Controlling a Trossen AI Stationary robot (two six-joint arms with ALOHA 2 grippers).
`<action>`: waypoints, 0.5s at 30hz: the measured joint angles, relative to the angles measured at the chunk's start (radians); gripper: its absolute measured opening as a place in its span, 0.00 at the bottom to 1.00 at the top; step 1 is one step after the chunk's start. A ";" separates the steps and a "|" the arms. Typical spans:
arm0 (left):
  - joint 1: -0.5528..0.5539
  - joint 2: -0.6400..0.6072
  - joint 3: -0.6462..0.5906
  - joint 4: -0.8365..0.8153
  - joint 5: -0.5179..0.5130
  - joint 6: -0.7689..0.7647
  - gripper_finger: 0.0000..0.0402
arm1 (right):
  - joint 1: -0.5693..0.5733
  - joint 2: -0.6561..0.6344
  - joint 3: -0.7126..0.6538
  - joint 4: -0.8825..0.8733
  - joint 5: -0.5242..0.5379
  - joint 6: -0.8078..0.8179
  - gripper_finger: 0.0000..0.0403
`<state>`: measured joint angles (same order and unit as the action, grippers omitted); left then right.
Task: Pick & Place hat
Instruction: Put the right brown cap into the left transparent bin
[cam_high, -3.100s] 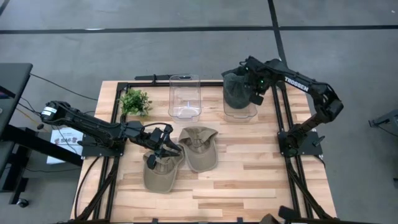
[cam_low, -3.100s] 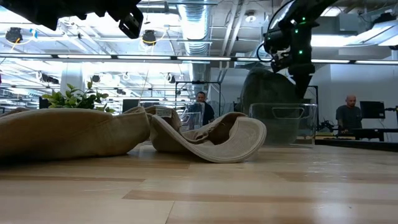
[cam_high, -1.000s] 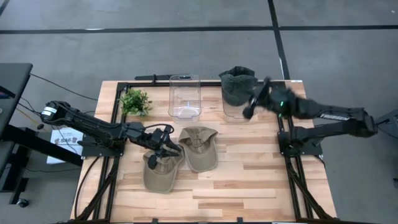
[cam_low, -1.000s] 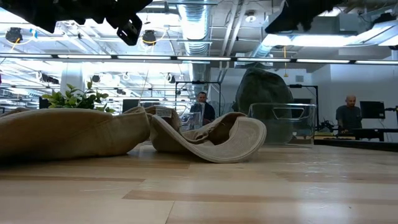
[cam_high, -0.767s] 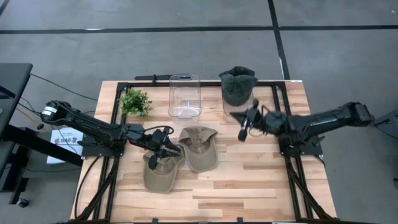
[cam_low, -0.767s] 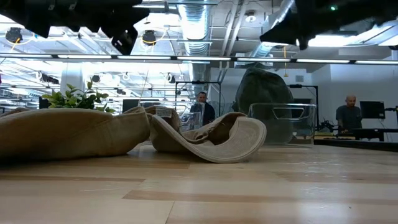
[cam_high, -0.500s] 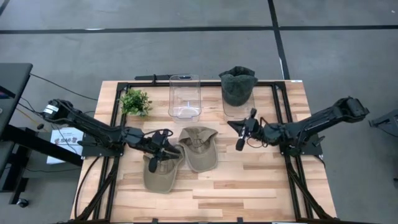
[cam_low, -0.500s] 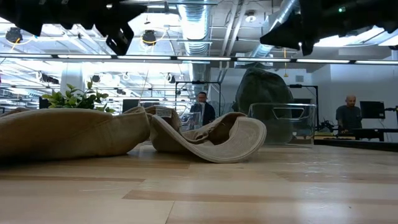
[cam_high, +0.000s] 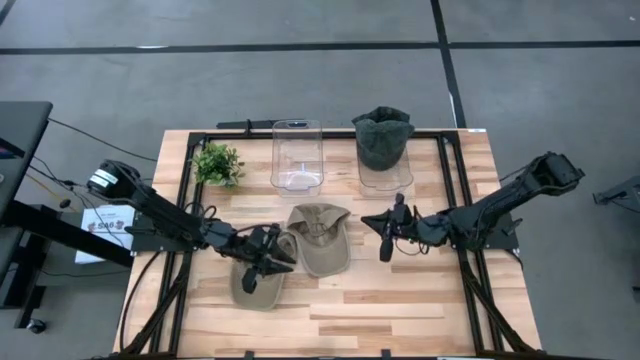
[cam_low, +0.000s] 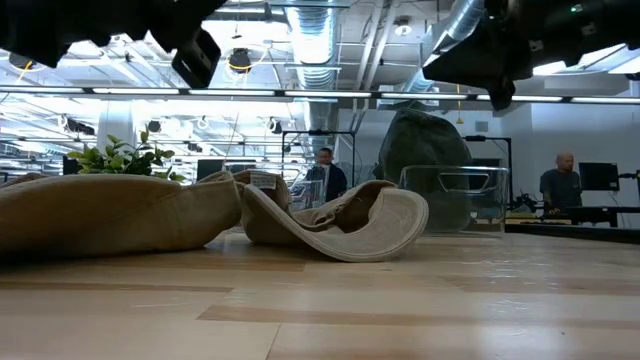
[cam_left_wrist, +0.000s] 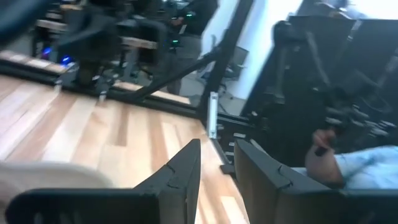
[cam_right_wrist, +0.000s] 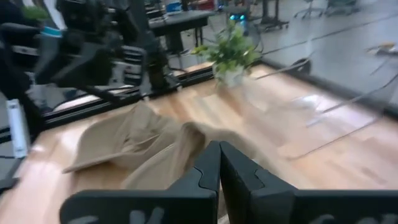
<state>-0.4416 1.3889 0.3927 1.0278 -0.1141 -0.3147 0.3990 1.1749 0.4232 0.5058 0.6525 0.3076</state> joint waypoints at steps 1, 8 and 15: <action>0.000 0.010 0.000 0.004 -0.016 -0.013 0.24 | 0.010 0.009 0.000 0.003 0.000 0.027 0.00; -0.018 0.077 0.029 0.036 -0.058 -0.115 0.24 | 0.067 0.087 0.000 0.004 -0.002 0.165 0.00; -0.064 0.126 0.150 0.037 -0.050 -0.029 0.24 | 0.092 0.123 0.000 0.014 0.001 0.210 0.00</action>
<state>-0.5053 1.5149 0.5427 1.0650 -0.1646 -0.3438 0.4911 1.2980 0.4232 0.5194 0.6533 0.5180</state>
